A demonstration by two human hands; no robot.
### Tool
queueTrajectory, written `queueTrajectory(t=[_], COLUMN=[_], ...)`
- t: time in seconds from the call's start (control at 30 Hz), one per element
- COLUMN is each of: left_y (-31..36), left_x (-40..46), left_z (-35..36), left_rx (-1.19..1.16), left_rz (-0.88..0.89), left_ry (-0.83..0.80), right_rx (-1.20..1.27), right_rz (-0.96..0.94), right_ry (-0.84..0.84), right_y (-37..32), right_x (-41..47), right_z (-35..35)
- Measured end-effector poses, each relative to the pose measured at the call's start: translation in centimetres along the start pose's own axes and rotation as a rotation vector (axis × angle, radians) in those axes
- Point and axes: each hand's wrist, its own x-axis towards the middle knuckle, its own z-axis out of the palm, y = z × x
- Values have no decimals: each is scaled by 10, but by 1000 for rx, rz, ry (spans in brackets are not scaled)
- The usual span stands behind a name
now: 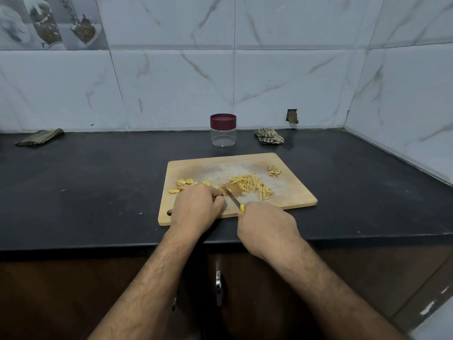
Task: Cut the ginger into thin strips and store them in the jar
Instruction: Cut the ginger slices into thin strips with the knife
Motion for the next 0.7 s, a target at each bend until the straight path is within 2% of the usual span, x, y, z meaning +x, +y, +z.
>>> queueTrajectory(t=[0.47,0.7], left_y=[-1,-2], left_x=[2,3], left_z=[2,1], left_rx=[-21,-77], left_rz=[-21,-72], left_ry=[-6,23], right_rx=[-35,-54], right_rz=[-4,4], right_ry=[-29,-38], right_y=[-13,7], right_x=[9,-10], right_z=[-2,3])
